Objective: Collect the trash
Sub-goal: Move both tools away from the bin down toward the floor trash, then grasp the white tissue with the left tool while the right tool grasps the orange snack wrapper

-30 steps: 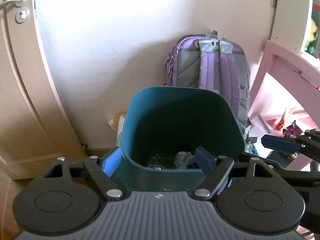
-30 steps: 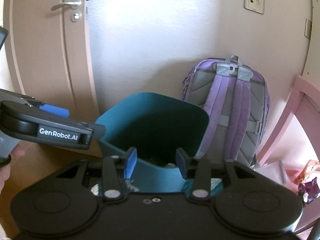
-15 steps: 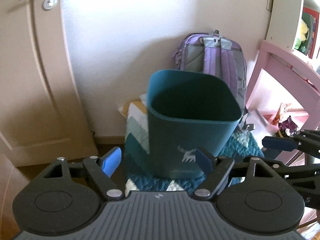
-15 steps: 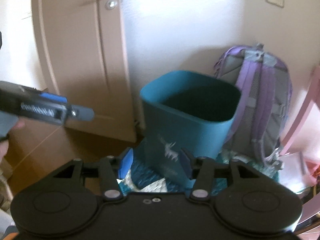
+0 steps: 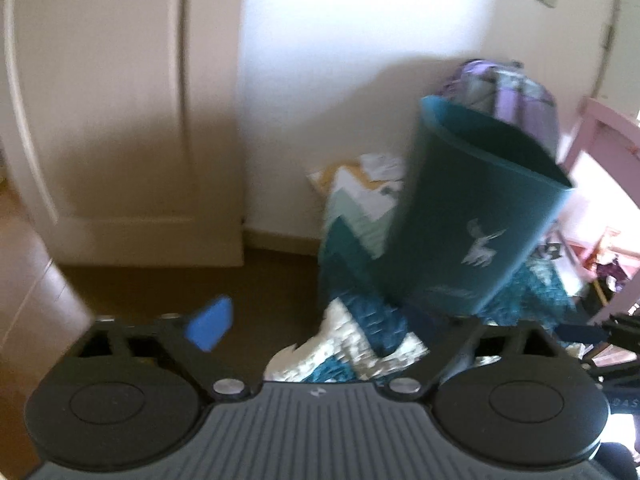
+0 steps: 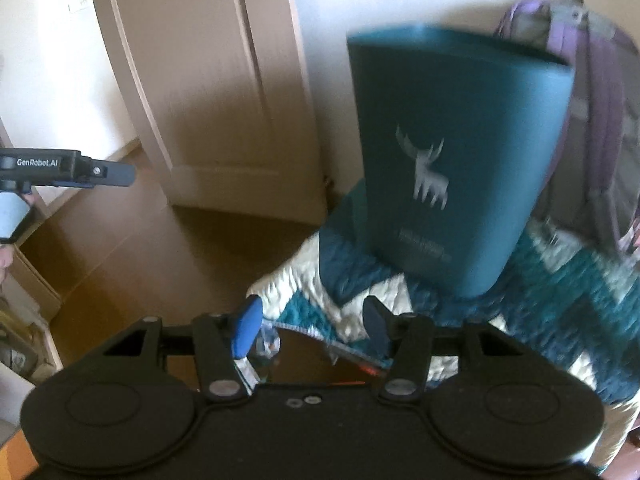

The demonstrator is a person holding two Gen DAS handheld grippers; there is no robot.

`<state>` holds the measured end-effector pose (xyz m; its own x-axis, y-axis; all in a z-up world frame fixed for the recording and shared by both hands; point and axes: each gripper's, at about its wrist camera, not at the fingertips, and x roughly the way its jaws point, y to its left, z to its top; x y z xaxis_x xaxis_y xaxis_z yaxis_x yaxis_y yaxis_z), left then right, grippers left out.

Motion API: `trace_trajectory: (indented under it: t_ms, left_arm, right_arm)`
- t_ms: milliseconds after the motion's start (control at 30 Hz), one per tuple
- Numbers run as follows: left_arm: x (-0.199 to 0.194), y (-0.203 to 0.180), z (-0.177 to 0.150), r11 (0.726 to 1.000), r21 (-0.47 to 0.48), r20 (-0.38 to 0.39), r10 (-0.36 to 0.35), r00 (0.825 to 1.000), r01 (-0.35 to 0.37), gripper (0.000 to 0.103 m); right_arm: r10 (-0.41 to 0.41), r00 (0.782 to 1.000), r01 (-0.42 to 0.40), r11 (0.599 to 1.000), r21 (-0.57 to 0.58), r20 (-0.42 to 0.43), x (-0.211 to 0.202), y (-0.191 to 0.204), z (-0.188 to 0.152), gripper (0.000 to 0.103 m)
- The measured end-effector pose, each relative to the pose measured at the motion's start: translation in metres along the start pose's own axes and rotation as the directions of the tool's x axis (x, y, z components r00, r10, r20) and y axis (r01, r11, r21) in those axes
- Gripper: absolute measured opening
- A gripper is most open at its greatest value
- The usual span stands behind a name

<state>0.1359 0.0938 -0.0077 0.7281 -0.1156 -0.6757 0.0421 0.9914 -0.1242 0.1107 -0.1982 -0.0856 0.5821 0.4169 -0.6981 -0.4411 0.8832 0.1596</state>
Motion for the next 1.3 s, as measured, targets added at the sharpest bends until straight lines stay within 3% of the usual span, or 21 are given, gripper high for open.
trace_trajectory:
  t_ms: [100, 300, 533, 700, 800, 1033, 1167, 1300]
  left_arm:
    - [0.021, 0.026, -0.023, 0.998, -0.047, -0.012, 0.043, 0.999, -0.044, 0.103]
    - [0.084, 0.074, -0.077, 0.990, -0.108, -0.132, 0.078, 0.988, -0.092, 0.103]
    - [0.156, 0.107, -0.158, 0.980, -0.129, -0.298, 0.111, 0.948, -0.155, 0.103]
    - [0.216, 0.107, -0.217, 0.970, -0.129, -0.458, 0.124, 0.880, -0.204, 0.103]
    - [0.250, 0.103, -0.250, 0.966, -0.144, -0.537, 0.107, 0.837, -0.216, 0.103]
    - [0.325, 0.084, -0.326, 0.967, -0.157, -0.693, 0.036, 0.720, -0.199, 0.103]
    - [0.356, 0.074, -0.358, 0.974, -0.142, -0.735, 0.016, 0.677, -0.177, 0.103]
    - [0.383, 0.073, -0.382, 0.966, -0.179, -0.768, -0.019, 0.640, -0.186, 0.103]
  right_arm:
    - [-0.002, 0.999, 0.002, 1.000, -0.002, -0.044, 0.032, -0.001, -0.022, 0.056]
    - [-0.019, 0.984, 0.018, 1.000, -0.006, -0.175, 0.106, -0.006, -0.069, 0.056]
    - [-0.040, 0.944, 0.043, 0.999, 0.003, -0.327, 0.188, -0.020, -0.121, 0.056]
    - [-0.091, 0.897, 0.085, 0.996, -0.035, -0.433, 0.245, -0.026, -0.163, 0.056]
    - [-0.102, 0.855, 0.081, 0.995, -0.064, -0.508, 0.274, -0.027, -0.187, 0.056]
    - [-0.073, 0.784, -0.007, 0.992, -0.127, -0.616, 0.331, -0.016, -0.226, 0.056]
    - [-0.061, 0.738, -0.073, 0.983, -0.169, -0.672, 0.359, -0.008, -0.246, 0.055]
    - [-0.056, 0.697, -0.087, 0.983, -0.162, -0.715, 0.381, -0.009, -0.261, 0.055]
